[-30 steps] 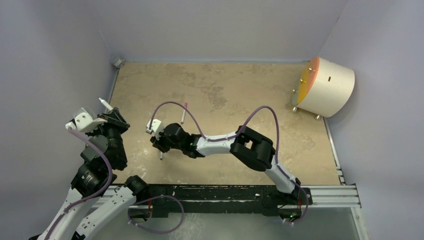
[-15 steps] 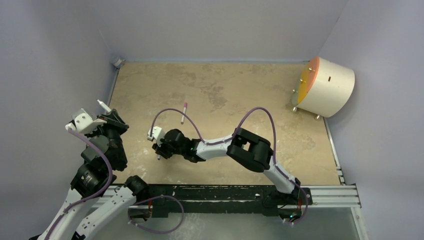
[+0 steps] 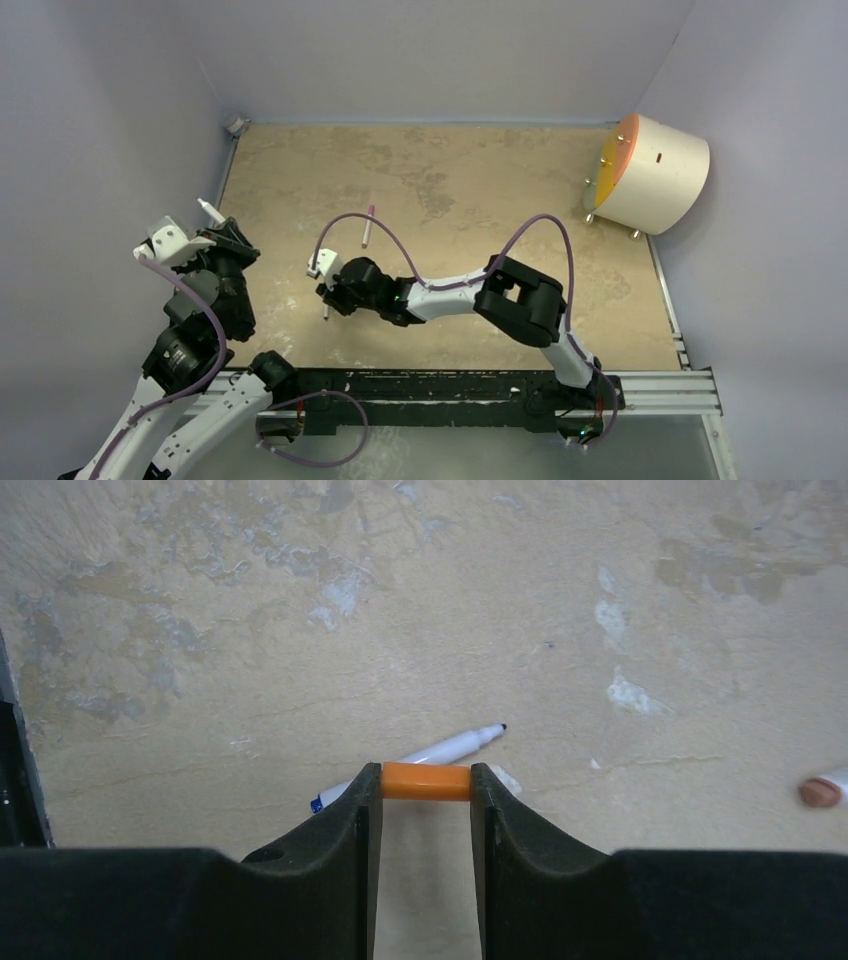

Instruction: Insert the pens into the pen caps

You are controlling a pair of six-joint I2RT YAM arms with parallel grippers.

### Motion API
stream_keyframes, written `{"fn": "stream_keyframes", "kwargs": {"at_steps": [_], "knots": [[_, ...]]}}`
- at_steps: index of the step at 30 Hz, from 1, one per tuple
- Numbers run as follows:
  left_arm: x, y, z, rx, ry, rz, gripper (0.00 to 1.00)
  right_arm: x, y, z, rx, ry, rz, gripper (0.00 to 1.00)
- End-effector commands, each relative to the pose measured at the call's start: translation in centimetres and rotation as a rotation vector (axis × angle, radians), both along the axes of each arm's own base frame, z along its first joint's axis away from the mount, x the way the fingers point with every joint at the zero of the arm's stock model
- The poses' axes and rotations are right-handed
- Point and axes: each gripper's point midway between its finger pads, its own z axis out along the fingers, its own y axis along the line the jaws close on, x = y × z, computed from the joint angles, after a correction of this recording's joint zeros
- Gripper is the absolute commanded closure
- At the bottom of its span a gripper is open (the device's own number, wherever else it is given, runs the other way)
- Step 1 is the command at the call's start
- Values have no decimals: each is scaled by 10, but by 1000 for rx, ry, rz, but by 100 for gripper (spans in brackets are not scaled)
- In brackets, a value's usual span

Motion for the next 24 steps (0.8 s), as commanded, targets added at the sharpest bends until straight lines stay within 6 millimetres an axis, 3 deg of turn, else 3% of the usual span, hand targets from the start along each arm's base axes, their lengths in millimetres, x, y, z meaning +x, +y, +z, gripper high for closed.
{"fn": "stream_keyframes", "kwargs": {"at_steps": [1,4,6,14,18,21,24], "knots": [[6,-7,3,-9,-17,-24,100,11,-6,71,113,-78,-71,93],[8,-11,3,-8,-18,-37,100,6,-14,85,133,-67,-66,93],[9,-13,4,-4,-20,-48,100,12,-26,80,100,-93,-100,93],[16,-26,1,29,-3,-109,100,31,-107,24,-36,-119,-182,94],[23,-36,-4,35,8,-143,100,43,-141,8,-82,-142,-217,92],[26,-41,-5,45,18,-162,100,52,-159,-2,-108,-167,-242,87],[28,-42,-6,52,26,-165,100,55,-161,-6,-119,-178,-237,74]]}}
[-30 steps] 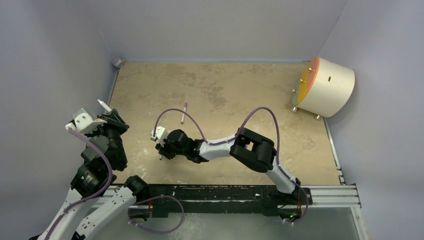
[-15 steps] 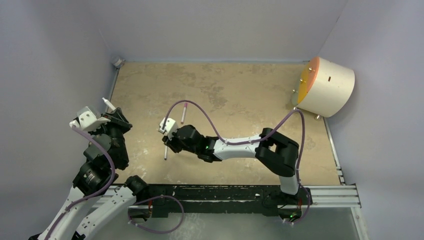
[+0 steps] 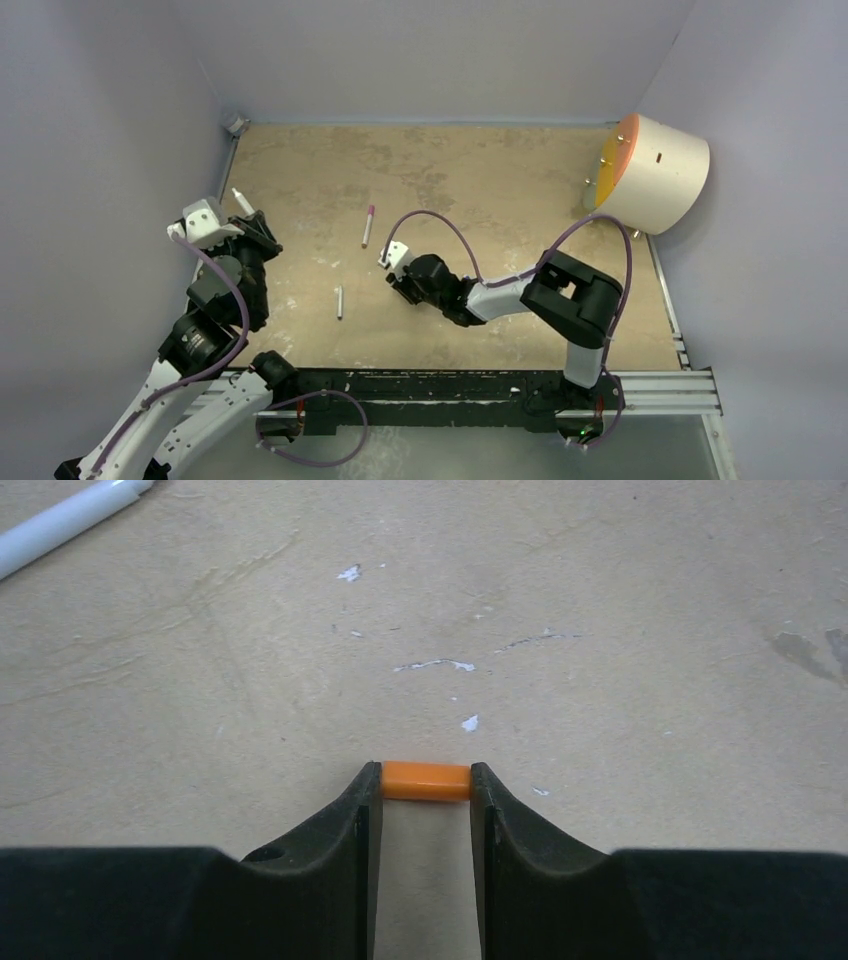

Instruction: Insert the pens into the pen caps

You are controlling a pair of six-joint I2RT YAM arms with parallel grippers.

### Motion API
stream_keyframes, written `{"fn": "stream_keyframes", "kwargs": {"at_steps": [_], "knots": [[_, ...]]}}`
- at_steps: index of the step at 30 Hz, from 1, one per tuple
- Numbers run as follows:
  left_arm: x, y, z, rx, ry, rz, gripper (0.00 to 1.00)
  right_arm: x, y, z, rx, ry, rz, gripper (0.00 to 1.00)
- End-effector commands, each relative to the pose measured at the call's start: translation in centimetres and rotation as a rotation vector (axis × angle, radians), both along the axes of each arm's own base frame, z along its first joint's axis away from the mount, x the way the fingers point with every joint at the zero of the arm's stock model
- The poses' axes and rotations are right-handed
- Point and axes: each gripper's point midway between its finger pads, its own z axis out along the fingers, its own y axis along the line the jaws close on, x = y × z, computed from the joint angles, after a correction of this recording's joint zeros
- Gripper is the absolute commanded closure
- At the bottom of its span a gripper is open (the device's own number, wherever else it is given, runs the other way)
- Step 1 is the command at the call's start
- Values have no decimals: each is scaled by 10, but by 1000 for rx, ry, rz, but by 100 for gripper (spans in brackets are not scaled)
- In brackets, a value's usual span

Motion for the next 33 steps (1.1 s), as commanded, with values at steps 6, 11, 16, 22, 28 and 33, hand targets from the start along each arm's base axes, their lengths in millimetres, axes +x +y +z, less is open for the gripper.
{"fn": "stream_keyframes", "kwargs": {"at_steps": [6,11,16,22,28,33], "knots": [[3,-6,7,1,-21,-30,100,13,0,37,65,-110,-20,42],[4,-9,5,-1,-19,-43,100,20,-7,75,140,-169,-73,26],[6,-13,3,2,-13,-58,100,33,-11,131,332,-131,-250,31],[6,-14,3,5,-13,-65,100,44,-12,124,384,88,-552,44],[5,-13,0,5,-11,-67,100,13,-6,95,520,304,-732,43],[5,-14,0,4,-12,-71,100,-9,-5,52,512,447,-795,45]]}}
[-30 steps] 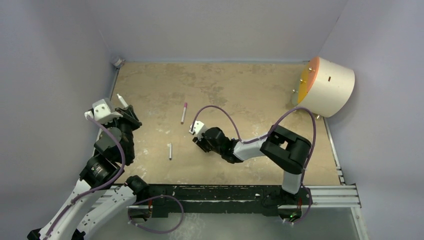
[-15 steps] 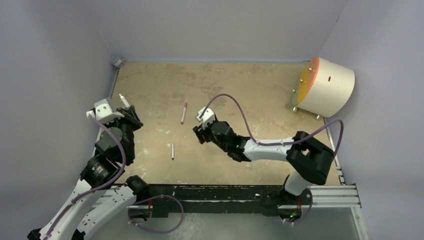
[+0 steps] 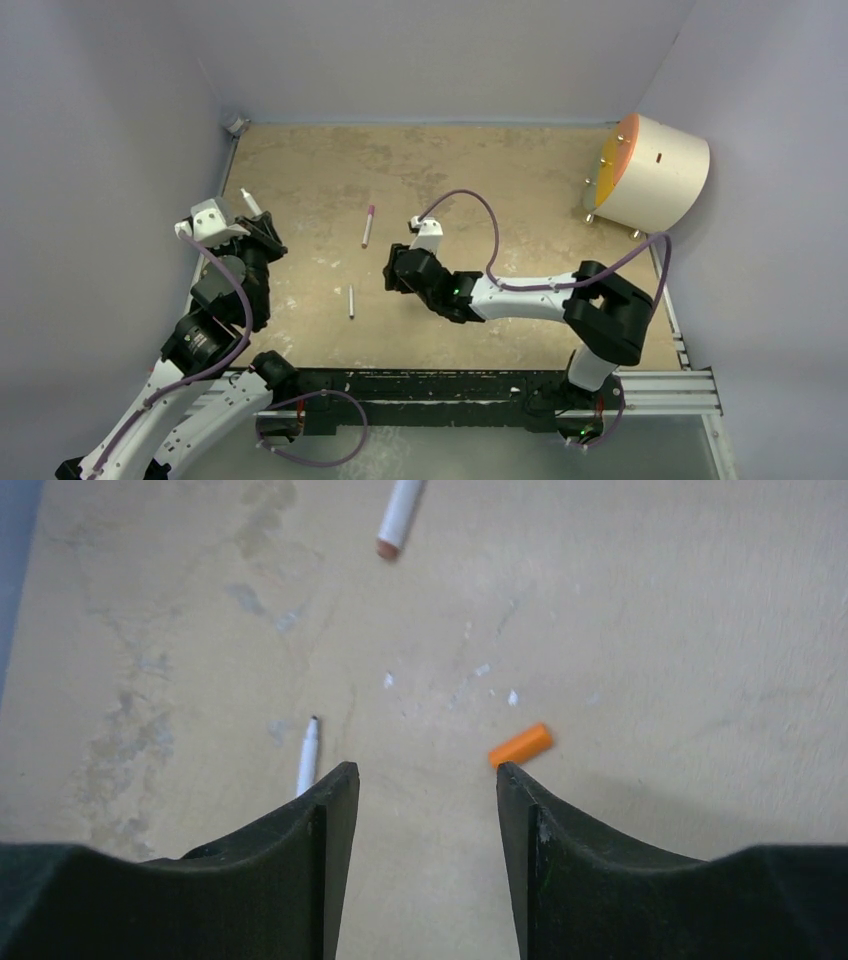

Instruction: Insert the pens into the pen caps

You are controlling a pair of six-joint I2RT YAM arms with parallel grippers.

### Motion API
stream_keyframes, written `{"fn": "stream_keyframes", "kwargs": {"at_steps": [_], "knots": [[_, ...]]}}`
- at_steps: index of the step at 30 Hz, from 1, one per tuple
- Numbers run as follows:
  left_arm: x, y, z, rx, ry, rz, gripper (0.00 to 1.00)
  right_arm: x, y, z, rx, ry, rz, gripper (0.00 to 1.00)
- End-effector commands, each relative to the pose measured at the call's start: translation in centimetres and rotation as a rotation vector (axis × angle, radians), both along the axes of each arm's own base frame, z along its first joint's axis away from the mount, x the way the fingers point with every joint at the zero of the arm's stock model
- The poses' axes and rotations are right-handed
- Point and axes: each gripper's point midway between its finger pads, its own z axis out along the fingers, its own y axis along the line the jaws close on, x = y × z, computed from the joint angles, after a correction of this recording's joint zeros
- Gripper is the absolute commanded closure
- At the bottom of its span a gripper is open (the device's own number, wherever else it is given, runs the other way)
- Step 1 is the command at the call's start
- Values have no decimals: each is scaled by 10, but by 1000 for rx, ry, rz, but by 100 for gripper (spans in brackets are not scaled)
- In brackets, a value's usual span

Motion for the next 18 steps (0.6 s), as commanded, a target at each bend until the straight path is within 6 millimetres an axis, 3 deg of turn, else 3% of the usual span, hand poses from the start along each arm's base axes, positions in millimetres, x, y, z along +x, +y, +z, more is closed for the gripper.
{"fn": "stream_keyframes", "kwargs": {"at_steps": [1,12,18], "knots": [[1,-2,8,-10,-29,-14,100,-13,-11,-41,28,166,-163,47],[0,-2,5,-10,-23,-15,100,-15,-6,-76,-101,264,-268,46],[-1,-1,5,-10,-23,-12,100,0,-14,-86,-99,280,-269,46]]}}
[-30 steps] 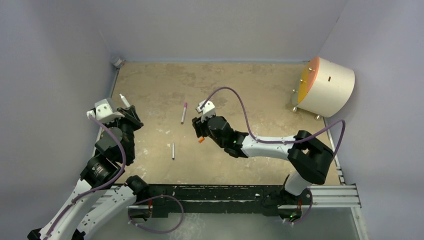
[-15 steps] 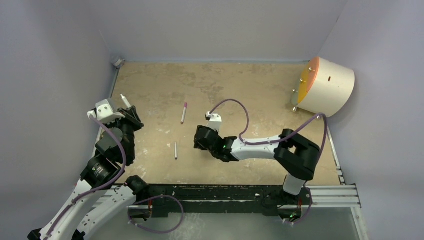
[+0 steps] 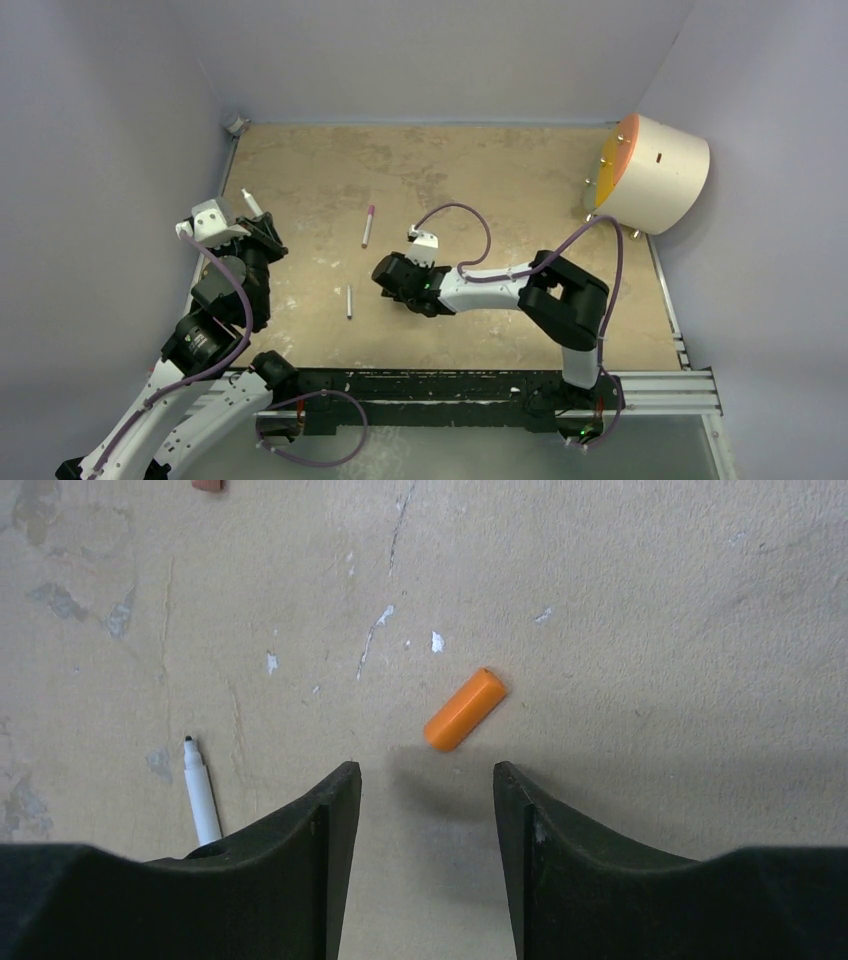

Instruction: Insert the pens into the pen caps

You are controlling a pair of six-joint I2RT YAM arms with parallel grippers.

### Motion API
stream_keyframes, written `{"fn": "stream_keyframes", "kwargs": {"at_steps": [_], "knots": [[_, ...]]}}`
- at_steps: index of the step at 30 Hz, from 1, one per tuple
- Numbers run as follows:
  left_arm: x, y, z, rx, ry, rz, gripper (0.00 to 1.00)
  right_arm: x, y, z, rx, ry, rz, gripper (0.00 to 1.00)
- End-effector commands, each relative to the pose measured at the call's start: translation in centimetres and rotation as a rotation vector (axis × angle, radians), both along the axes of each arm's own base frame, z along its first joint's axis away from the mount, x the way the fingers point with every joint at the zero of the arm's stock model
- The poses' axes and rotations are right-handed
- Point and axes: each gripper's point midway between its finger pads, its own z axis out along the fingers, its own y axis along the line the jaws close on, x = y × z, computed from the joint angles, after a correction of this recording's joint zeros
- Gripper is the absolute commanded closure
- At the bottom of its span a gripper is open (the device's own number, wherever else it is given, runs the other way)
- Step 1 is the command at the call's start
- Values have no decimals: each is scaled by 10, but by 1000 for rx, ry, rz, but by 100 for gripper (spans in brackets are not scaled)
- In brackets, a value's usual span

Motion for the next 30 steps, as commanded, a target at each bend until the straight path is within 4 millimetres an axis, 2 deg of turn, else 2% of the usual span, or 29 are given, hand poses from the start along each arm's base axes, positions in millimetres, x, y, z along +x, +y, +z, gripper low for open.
{"fn": "stream_keyframes", "kwargs": {"at_steps": [1,5,12,20,23,25,30], "knots": [[-1,0,7,-11,-25,-6,100,17,-13,-10,-13,23,-33,46],[0,-1,6,-6,-22,-9,100,29,-20,-14,-15,16,-30,47],[1,-1,6,2,-19,-4,100,40,-11,-17,-67,5,-12,50],[-1,2,6,5,-18,4,100,34,-2,-12,-80,-5,-8,54],[-1,2,5,5,-17,3,100,36,-11,-2,-83,-28,-37,54],[-1,2,5,4,-18,2,100,40,-21,11,-72,-54,-85,51],[-2,2,6,0,-20,-1,100,52,-46,26,-55,-86,-143,45]]}}
